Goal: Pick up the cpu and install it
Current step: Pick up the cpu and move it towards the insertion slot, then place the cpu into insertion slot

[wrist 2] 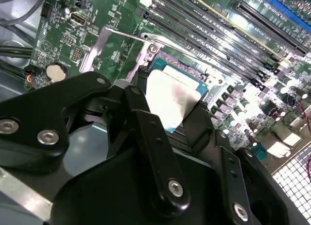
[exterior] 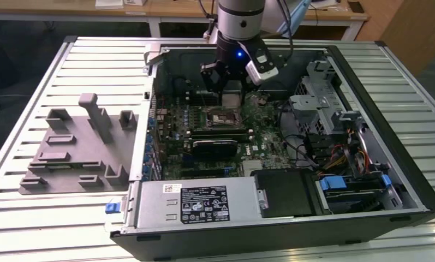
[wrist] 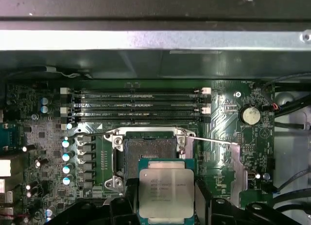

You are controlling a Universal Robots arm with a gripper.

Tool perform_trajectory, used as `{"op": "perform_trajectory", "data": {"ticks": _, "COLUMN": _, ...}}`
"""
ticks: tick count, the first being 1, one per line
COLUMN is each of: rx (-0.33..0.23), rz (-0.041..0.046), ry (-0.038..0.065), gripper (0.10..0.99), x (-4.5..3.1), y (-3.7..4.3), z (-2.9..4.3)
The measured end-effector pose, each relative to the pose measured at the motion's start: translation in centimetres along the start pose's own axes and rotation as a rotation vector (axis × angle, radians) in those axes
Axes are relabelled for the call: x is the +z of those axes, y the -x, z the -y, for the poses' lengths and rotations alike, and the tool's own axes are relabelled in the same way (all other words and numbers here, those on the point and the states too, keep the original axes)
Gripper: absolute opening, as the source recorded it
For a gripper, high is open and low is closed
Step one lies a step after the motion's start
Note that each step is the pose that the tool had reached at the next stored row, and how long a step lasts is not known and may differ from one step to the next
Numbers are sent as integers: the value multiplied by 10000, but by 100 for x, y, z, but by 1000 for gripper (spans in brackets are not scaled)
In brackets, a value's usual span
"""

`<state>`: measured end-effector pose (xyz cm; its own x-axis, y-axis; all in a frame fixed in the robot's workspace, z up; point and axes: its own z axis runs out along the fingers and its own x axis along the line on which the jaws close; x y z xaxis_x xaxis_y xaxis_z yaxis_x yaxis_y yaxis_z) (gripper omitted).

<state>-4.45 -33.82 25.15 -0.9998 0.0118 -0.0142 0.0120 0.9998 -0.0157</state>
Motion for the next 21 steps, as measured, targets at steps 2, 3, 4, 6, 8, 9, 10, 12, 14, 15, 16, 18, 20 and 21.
{"op": "perform_trajectory", "data": {"ticks": 2, "rx": 1, "rz": -1, "ry": 2, "gripper": 541, "x": 0, "y": 0, "z": 0}}
{"op": "perform_trajectory", "data": {"ticks": 3, "rx": 1, "rz": -1, "ry": 2, "gripper": 541, "x": 0, "y": 0, "z": 1}}
{"op": "perform_trajectory", "data": {"ticks": 4, "rx": 0, "rz": -1, "ry": 2, "gripper": 541, "x": 0, "y": 0, "z": 4}}
{"op": "perform_trajectory", "data": {"ticks": 6, "rx": 0, "rz": -1, "ry": 2, "gripper": 541, "x": 0, "y": 0, "z": 6}}
{"op": "perform_trajectory", "data": {"ticks": 8, "rx": 0, "rz": 0, "ry": 2, "gripper": 541, "x": 0, "y": 0, "z": 7}}
{"op": "perform_trajectory", "data": {"ticks": 9, "rx": 0, "rz": -1, "ry": 2, "gripper": 541, "x": 0, "y": 0, "z": 7}}
{"op": "perform_trajectory", "data": {"ticks": 10, "rx": 1, "rz": -1, "ry": 2, "gripper": 541, "x": 0, "y": 0, "z": 7}}
{"op": "perform_trajectory", "data": {"ticks": 12, "rx": 0, "rz": -1, "ry": 2, "gripper": 541, "x": 0, "y": 0, "z": 8}}
{"op": "perform_trajectory", "data": {"ticks": 14, "rx": 0, "rz": -1, "ry": 2, "gripper": 541, "x": 0, "y": 0, "z": 8}}
{"op": "perform_trajectory", "data": {"ticks": 15, "rx": 0, "rz": 0, "ry": 2, "gripper": 541, "x": 0, "y": 0, "z": 9}}
{"op": "perform_trajectory", "data": {"ticks": 16, "rx": 0, "rz": 0, "ry": 3, "gripper": 541, "x": 1, "y": 0, "z": 9}}
{"op": "perform_trajectory", "data": {"ticks": 18, "rx": 138, "rz": -3, "ry": -1, "gripper": 541, "x": 0, "y": 0, "z": 10}}
{"op": "perform_trajectory", "data": {"ticks": 20, "rx": 459, "rz": -8, "ry": -6, "gripper": 541, "x": 0, "y": 0, "z": 10}}
{"op": "perform_trajectory", "data": {"ticks": 21, "rx": 628, "rz": -11, "ry": -8, "gripper": 541, "x": 1, "y": 0, "z": 10}}
